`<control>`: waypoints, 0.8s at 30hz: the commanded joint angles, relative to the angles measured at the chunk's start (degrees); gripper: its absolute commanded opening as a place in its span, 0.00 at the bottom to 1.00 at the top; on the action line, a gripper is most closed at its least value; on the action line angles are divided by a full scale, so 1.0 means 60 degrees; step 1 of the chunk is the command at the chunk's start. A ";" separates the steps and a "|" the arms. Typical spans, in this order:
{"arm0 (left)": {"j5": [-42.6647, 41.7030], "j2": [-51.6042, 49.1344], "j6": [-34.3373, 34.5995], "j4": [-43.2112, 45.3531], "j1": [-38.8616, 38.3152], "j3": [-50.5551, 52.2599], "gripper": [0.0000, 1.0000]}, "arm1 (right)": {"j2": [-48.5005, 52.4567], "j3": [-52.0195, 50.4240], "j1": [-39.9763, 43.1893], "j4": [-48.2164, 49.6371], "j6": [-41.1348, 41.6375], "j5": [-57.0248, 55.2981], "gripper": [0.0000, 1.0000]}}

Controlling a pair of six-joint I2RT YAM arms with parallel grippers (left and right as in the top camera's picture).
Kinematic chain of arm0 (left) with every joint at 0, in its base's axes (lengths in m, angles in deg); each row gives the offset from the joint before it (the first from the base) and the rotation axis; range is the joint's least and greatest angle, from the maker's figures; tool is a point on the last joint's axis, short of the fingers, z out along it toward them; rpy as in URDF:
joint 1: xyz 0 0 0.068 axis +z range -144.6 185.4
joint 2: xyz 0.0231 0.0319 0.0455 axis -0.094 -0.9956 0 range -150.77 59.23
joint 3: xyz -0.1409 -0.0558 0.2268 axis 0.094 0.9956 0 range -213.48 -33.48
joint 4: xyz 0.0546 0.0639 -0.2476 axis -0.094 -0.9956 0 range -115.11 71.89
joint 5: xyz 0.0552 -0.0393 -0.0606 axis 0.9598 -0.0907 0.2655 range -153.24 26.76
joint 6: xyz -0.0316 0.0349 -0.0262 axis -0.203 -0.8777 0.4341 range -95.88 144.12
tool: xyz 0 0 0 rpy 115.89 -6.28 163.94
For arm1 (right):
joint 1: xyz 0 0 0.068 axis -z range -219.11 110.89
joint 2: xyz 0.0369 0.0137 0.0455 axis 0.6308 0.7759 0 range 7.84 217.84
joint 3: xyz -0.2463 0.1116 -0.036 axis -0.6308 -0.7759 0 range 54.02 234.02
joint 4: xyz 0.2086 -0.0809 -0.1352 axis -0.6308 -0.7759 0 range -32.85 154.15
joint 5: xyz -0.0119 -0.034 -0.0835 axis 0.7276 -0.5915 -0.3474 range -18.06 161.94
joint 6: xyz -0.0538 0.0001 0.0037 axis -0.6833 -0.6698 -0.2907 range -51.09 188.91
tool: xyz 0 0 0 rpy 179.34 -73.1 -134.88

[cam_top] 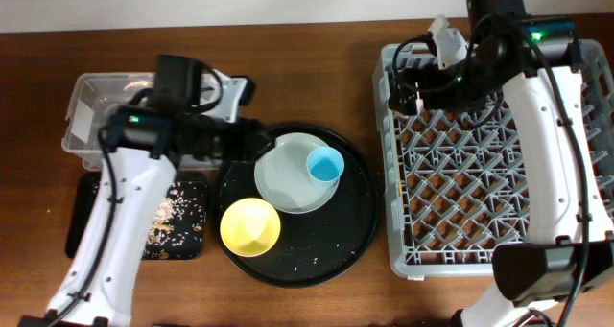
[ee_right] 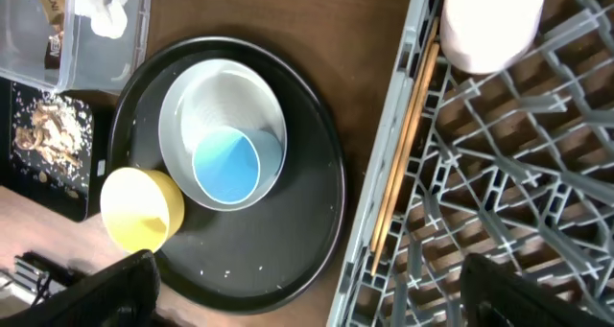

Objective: Sort waste into correct bins and load items into the dishwasher rack
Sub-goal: 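Grasp the blue cup on the white plate with the left gripper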

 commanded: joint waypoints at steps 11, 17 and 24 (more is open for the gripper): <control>0.3898 -0.3246 0.3610 0.1479 -0.3162 0.0076 0.45 | 0.0033 0.0058 -0.0044 -0.0091 0.0004 0.0146 0.99; 0.3759 -0.3880 0.3650 0.1730 -0.3191 0.0076 0.20 | 0.0033 0.0055 -0.0044 -0.0091 0.0004 0.0146 0.98; 0.3763 -0.4320 0.3646 0.1803 -0.3206 0.0033 0.01 | 0.0033 0.0055 -0.0044 -0.0087 0.0004 0.0146 0.98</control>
